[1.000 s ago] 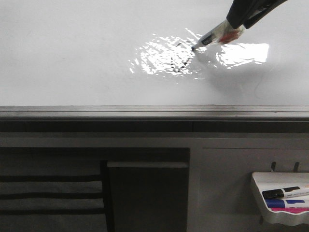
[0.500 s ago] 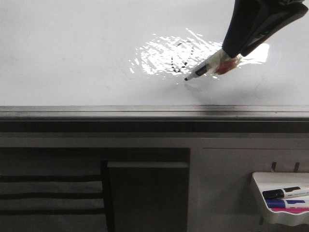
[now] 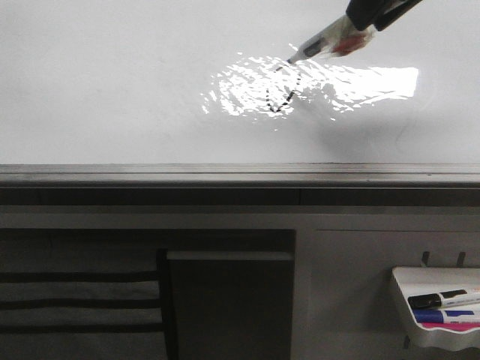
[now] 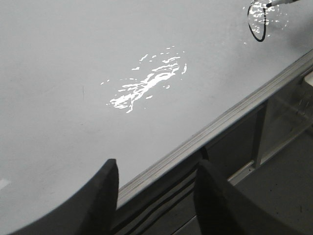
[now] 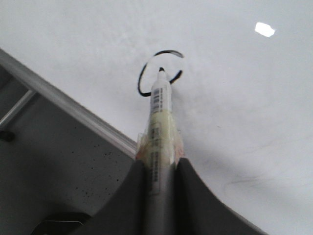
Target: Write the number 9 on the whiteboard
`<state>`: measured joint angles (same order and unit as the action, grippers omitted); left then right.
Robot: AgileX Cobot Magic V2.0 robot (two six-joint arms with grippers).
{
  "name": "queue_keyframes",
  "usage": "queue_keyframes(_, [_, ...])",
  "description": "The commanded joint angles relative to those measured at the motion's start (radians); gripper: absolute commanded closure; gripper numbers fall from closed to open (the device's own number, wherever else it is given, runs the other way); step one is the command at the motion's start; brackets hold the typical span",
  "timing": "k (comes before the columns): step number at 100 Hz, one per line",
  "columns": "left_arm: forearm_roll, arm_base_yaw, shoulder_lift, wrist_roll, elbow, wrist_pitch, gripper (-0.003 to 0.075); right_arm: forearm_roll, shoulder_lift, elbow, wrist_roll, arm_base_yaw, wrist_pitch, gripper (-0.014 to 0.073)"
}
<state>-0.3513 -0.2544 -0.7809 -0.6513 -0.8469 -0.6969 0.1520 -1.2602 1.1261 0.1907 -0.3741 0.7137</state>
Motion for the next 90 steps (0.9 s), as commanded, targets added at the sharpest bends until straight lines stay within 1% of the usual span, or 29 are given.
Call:
queue_keyframes(1, [-0.030,0.002,0.000,0.003,-0.031,0.069,0.0387,-0.001,0.032,0.036,-0.008,0.033,-0.066,0.0639])
queue_keyframes(12, [-0.030,0.002,0.000,0.003,-0.031,0.069,0.0387,-0.001,0.032,0.036,-0.008,0.032,-0.072,0.0639])
queue_keyframes(30, [-0.030,0.002,0.000,0.003,-0.031,0.071,0.0387,0.001,0.015,0.036,-0.006,-0.002,-0.082,0.0639])
queue_keyframes(47, [-0.030,0.002,0.000,0.003,-0.031,0.071,0.0387,-0.007,-0.016,0.036,-0.006,0.004,-0.089,0.0639])
queue_keyframes(90, [-0.021,0.002,0.000,0.003,-0.031,0.069,0.0387,-0.039,-0.014,0.036,-0.006,0.004,-0.095,0.0639])
